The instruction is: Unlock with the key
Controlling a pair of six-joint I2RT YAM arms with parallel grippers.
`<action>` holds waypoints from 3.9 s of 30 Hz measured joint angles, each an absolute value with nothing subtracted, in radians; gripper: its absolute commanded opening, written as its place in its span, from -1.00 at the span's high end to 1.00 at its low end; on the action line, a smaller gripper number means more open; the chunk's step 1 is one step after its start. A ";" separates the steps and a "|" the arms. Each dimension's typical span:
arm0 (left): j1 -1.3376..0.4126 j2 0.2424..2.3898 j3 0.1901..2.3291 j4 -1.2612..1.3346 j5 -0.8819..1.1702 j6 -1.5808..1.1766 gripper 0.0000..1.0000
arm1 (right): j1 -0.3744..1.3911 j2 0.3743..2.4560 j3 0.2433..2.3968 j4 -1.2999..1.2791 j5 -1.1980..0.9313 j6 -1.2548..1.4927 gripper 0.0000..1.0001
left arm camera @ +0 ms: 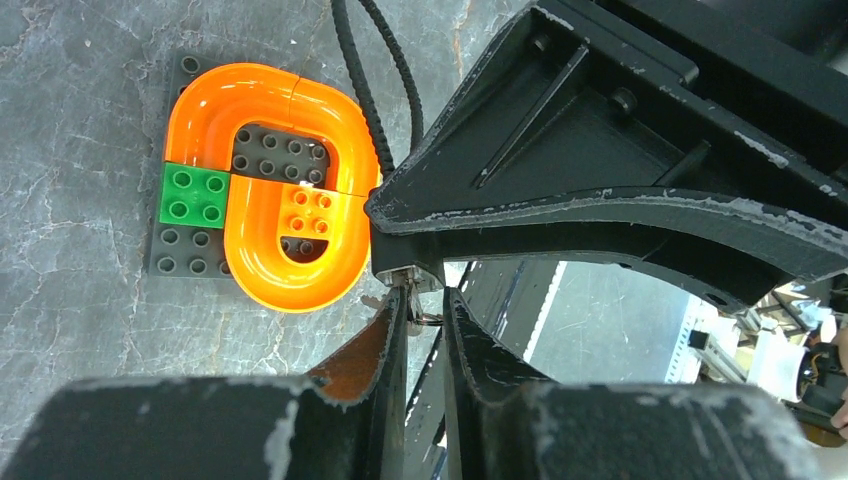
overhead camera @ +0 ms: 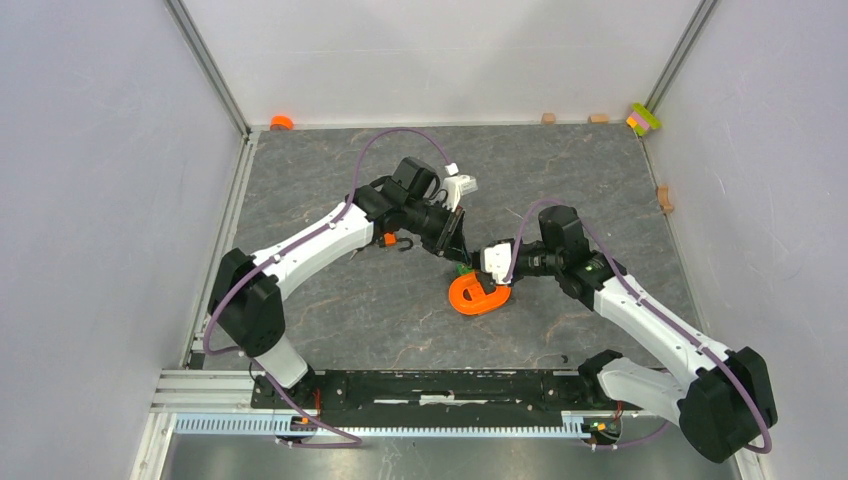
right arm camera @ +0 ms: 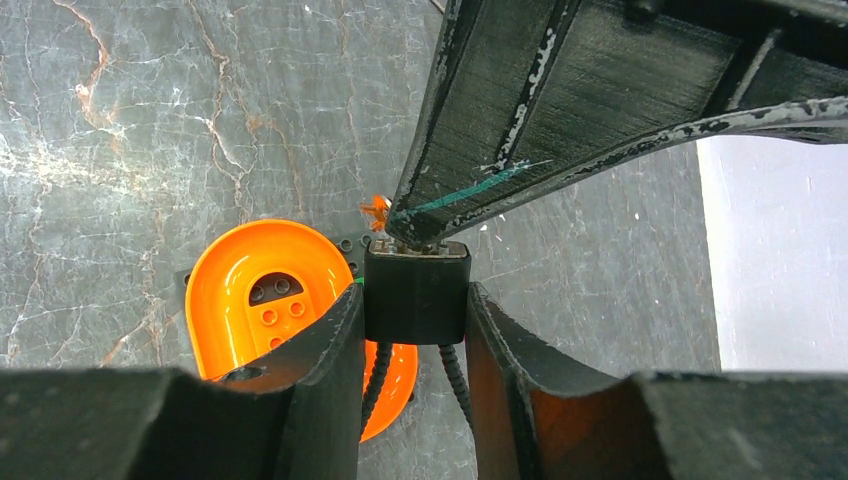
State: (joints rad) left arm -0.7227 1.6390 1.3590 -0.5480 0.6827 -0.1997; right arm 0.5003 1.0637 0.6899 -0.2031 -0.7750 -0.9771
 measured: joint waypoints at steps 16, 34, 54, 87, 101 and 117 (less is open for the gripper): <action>-0.775 1.625 1.366 -0.572 0.568 0.005 0.88 | 0.498 1.076 0.690 -0.215 -0.777 -0.968 1.00; -0.776 1.530 1.366 -0.574 0.547 0.063 0.10 | 0.496 1.076 0.698 -0.215 -0.786 -0.969 1.00; -0.776 1.608 1.366 -0.589 0.543 0.072 0.42 | 0.495 1.076 0.698 -0.218 -0.785 -0.970 1.00; -0.801 1.572 1.327 -0.558 0.525 0.299 0.96 | 0.490 1.116 0.730 -0.250 -0.795 -0.950 1.00; -0.802 1.459 1.164 -0.402 0.534 0.571 0.96 | 0.469 1.142 0.749 -0.250 -0.847 -0.940 1.00; -0.820 1.428 1.043 -0.254 0.519 0.716 0.96 | 0.397 1.211 0.752 -0.233 -0.965 -0.779 1.00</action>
